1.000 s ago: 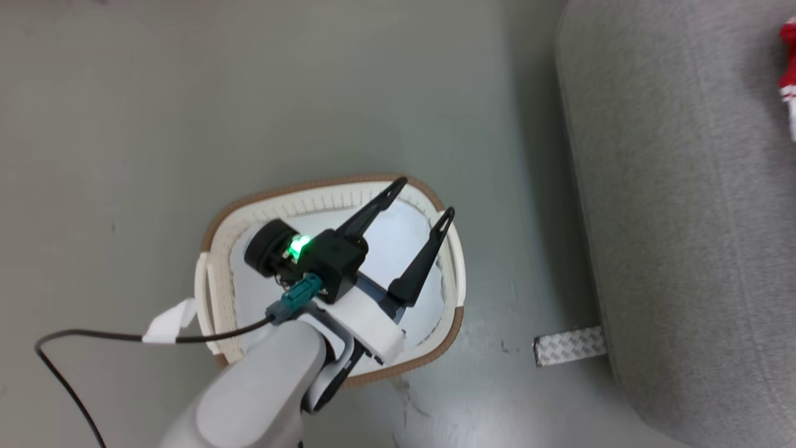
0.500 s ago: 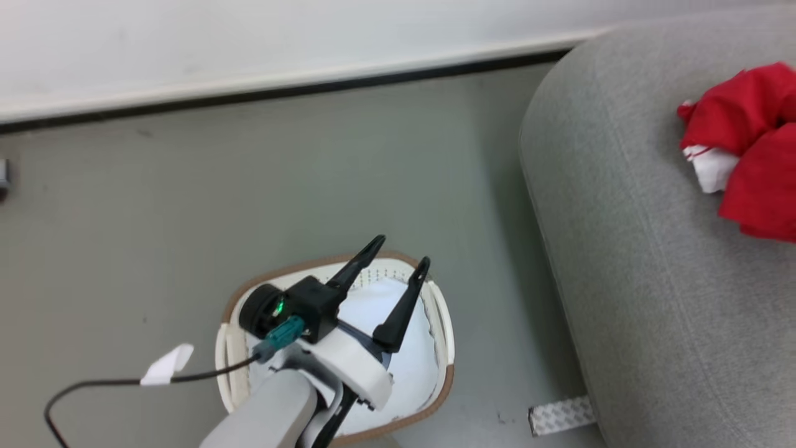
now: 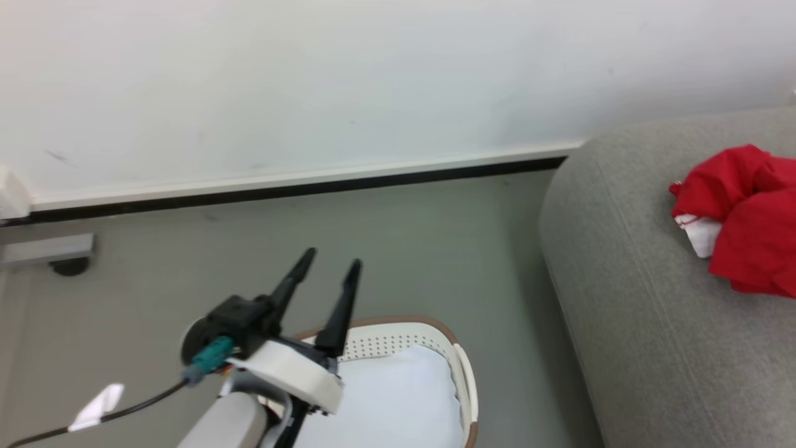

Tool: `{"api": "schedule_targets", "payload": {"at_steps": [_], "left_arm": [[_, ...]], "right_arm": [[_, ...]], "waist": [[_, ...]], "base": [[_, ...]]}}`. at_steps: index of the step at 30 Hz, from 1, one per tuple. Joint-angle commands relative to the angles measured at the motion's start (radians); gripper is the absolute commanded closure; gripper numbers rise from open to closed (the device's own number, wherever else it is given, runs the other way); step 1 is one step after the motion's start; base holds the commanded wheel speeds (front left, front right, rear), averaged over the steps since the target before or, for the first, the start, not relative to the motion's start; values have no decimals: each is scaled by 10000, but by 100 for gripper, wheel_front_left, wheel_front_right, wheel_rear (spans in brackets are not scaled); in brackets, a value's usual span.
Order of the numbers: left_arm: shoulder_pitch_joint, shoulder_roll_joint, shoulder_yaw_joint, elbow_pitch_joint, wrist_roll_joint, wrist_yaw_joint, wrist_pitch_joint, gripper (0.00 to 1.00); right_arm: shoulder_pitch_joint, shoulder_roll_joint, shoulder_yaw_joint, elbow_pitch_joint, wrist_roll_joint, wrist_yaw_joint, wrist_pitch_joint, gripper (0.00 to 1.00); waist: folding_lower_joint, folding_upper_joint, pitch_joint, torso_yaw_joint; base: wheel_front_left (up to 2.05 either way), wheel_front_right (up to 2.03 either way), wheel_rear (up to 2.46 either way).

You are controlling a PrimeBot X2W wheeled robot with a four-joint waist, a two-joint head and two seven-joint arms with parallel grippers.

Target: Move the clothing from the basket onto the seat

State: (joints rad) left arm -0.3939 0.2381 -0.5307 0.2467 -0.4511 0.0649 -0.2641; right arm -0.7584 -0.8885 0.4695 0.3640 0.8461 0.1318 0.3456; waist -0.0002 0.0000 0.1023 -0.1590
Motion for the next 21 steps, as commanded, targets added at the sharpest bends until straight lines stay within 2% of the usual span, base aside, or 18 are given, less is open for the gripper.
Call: {"api": "schedule_targets", "payload": {"at_steps": [1, 6, 10, 17, 21], "left_arm": [[265, 45, 244, -127, -109, 68, 1, 0], [904, 241, 1240, -413, -193, 112, -1, 0], [1402, 261, 2124, -633, -181, 118, -2, 0], [2265, -129, 3368, -820, 432, 4, -2, 0], [2733, -509, 3969, -937, 741, -197, -2, 0]], "right_arm": [[241, 69, -117, -185, -127, -23, -181, 0], [857, 623, -612, -1128, -944, -23, -1346, 0], [1638, 1411, -1304, -1567, -1587, -23, -2483, 0], [3720, 3205, -2626, -2030, -2533, -23, -4453, 0], [4766, 4164, -2994, -2102, -2913, -23, -5385, 0]], "waist": [[2, 0, -320, 348], [2, 0, -604, 696], [2, 0, -799, 937], [2, 0, -1019, 1174], [2, 0, -1060, 1130]], "base": [[0, 0, 0], [0, 0, 0], [0, 0, 0], [0, 0, 0], [0, 0, 0]]}}
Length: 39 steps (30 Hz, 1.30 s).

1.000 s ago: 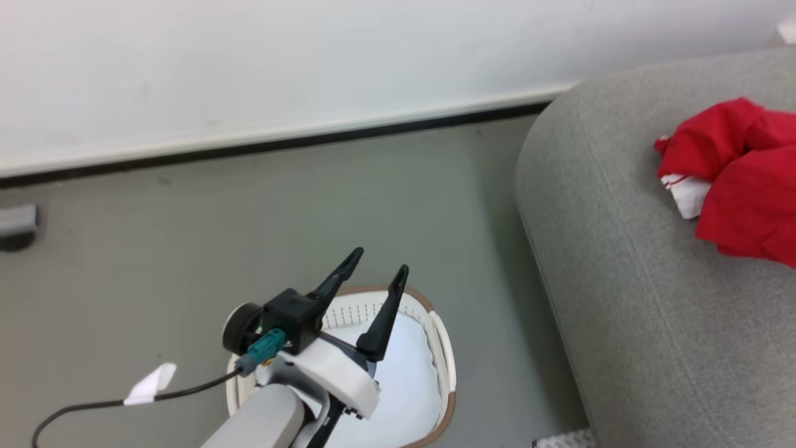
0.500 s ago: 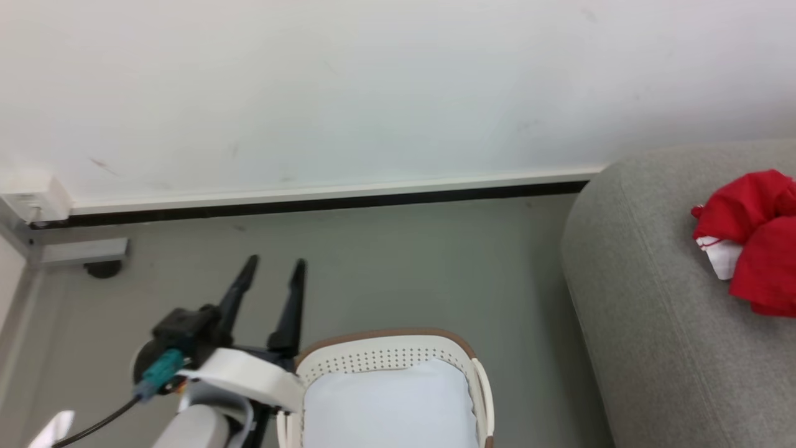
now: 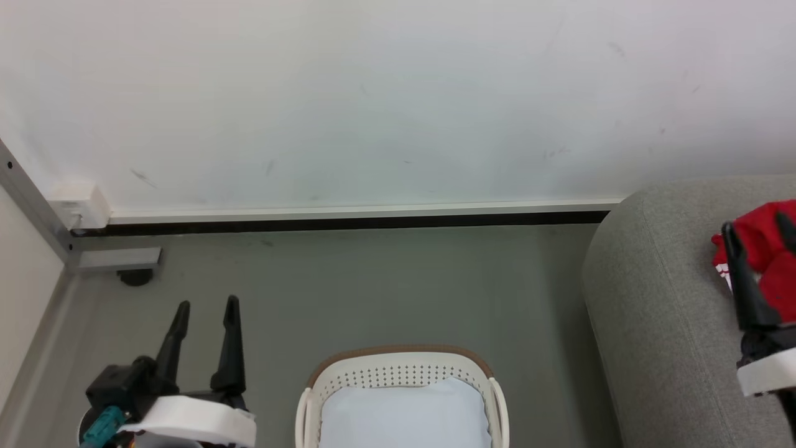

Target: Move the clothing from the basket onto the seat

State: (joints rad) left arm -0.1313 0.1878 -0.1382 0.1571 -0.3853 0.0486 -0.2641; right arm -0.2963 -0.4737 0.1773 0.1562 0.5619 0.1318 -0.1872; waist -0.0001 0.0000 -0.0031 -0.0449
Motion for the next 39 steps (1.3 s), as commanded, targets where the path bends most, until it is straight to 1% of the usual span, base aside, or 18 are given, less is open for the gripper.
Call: {"api": "schedule_targets", "payload": {"at_steps": [1, 3, 5, 8, 12, 16, 22, 26, 39], "left_arm": [[237, -121, 167, -52, 131, -139, -1, 0], [458, -376, 375, -85, 147, -489, -1, 0], [616, -515, 634, -113, 385, -742, -3, 0], [802, -703, 846, -151, 1002, -921, -1, 0], [966, -924, 1121, 11, 1438, -1172, -3, 0], [1034, -1101, 1356, 96, 1774, -1346, -3, 0], [1107, -1243, 1558, 132, 2047, -1505, -3, 0], [1072, -1296, 1673, 168, 2172, -1601, -3, 0], [991, -1361, 1789, 300, 2162, -1719, -3, 0]], "right_arm": [[393, 240, -160, 8, -201, -23, -240, 0], [872, 813, -418, 63, -387, -23, -527, 0], [1268, 1237, -577, 81, -678, -23, -687, 0], [1767, 1712, -817, 17, -1364, -23, -785, 0], [2301, 2530, -1327, -543, -2024, -23, -772, 0], [2568, 3005, -1354, -580, -2409, -23, -775, 0], [2674, 3327, -1369, -443, -2595, -23, -777, 0], [2611, 3432, -1317, -354, -2689, -23, -778, 0], [2499, 3523, -1327, -230, -2678, -23, -779, 0]], "waist": [[1, 0, -19, -16], [1, 0, -46, -35], [1, 0, -50, -60], [1, 0, -51, -92], [1, 0, -33, -177], [1, 0, -6, -276], [1, 0, 41, -369], [1, 0, 69, -380], [1, 0, 62, -353]], "base": [[0, 0, 0], [0, 0, 0], [0, 0, 0], [0, 0, 0], [0, 0, 0], [0, 0, 0], [0, 0, 0], [0, 0, 0], [0, 0, 0]]}}
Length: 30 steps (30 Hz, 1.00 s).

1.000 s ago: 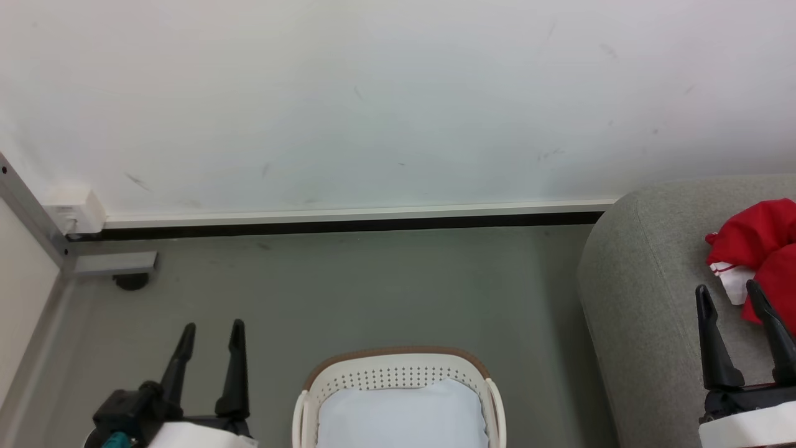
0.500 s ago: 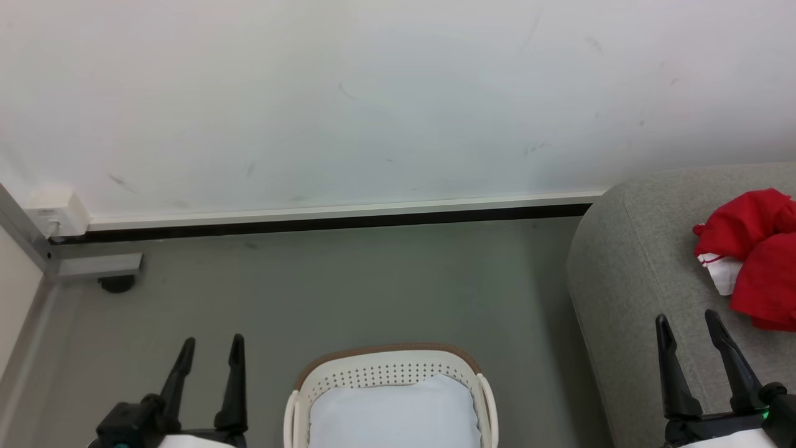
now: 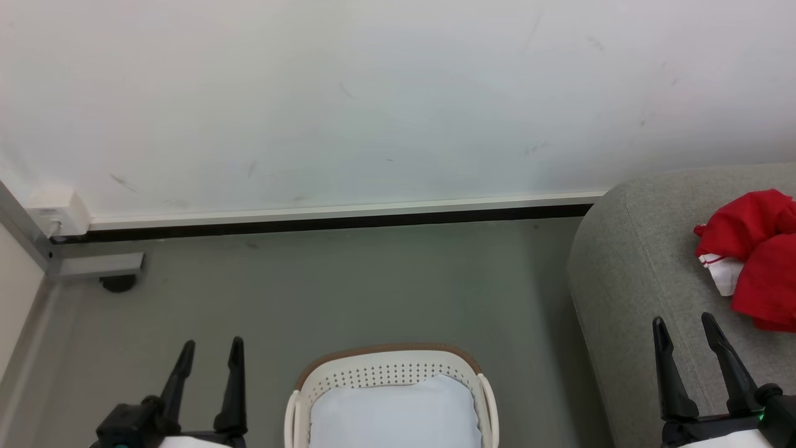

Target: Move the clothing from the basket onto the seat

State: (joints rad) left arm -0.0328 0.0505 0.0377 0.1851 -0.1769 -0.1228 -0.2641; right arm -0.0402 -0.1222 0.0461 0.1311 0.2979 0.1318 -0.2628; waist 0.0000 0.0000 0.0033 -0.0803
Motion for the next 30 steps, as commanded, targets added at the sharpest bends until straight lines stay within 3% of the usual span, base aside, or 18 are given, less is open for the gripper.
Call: {"api": "schedule_targets", "payload": {"at_steps": [1, 11, 12, 16, 30], "left_arm": [[5, 12, 19, 17, 18, -9, -3, 0], [26, 11, -70, 63, -238, -41, -3, 0], [-2, -8, -88, 50, -222, -15, 1, 100], [71, -60, -90, 368, -391, -10, 76, 100], [-96, -46, 70, 397, -3008, -24, 771, 100]], "right_arm": [[-73, 8, -4, 36, -30, -23, -23, 0], [-136, 48, 115, 116, 17, -23, -24, 0], [-48, 33, 123, 88, 13, 0, 1, 100], [122, 89, 150, 348, 191, 0, 58, 100], [-48, 146, -114, 487, 2682, -2, 697, 100]], "waist": [[0, 0, -2, -2], [0, 0, 0, -48], [0, 0, 0, -48], [0, 0, 0, -42], [0, 0, 0, 54]], "base": [[0, 0, 0], [0, 0, 0], [0, 0, 0], [0, 0, 0], [0, 0, 0]]}}
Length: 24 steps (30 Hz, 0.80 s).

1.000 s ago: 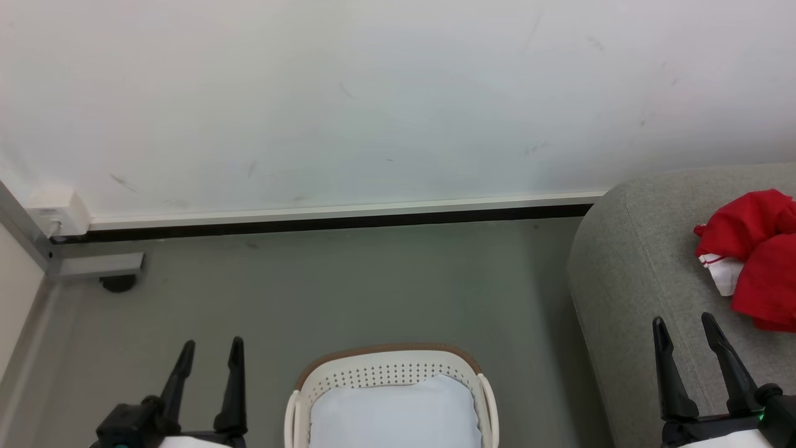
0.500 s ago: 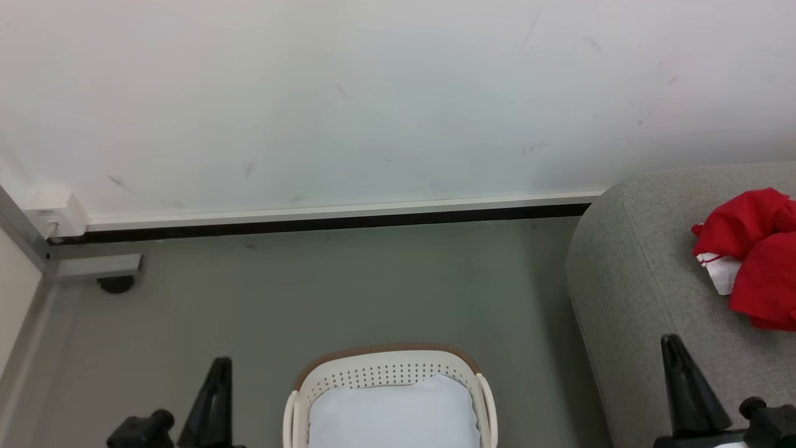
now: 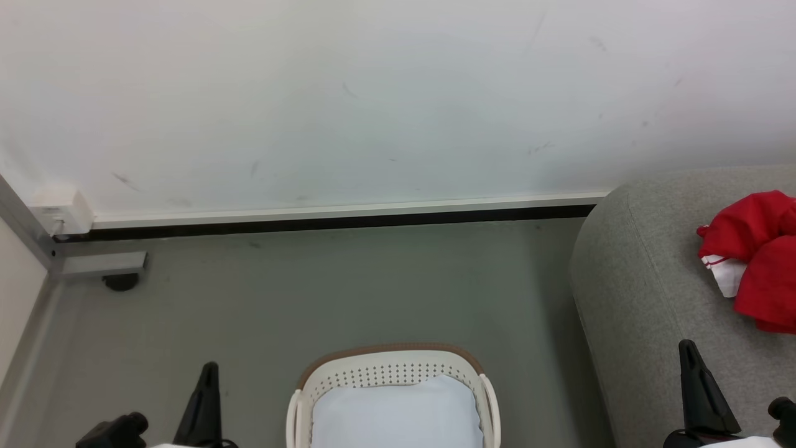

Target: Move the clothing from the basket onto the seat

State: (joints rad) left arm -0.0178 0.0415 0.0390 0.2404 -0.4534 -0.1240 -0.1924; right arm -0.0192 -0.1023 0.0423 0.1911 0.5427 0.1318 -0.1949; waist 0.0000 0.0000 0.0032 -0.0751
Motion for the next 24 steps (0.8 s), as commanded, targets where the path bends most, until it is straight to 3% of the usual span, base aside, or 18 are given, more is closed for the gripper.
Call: {"api": "schedule_targets", "payload": {"at_steps": [1, 24], "left_arm": [[-255, 45, 65, -156, -414, -13, 96, 100], [-476, 69, 276, -114, -3842, -36, 999, 100]], "right_arm": [[-270, -49, -93, -103, 394, -3, 61, 100], [-492, 67, -473, 80, 3616, -6, 925, 100]], "waist": [[0, 0, 0, 9], [0, 0, 0, 165]], "base": [[0, 0, 0], [0, 0, 0]]}}
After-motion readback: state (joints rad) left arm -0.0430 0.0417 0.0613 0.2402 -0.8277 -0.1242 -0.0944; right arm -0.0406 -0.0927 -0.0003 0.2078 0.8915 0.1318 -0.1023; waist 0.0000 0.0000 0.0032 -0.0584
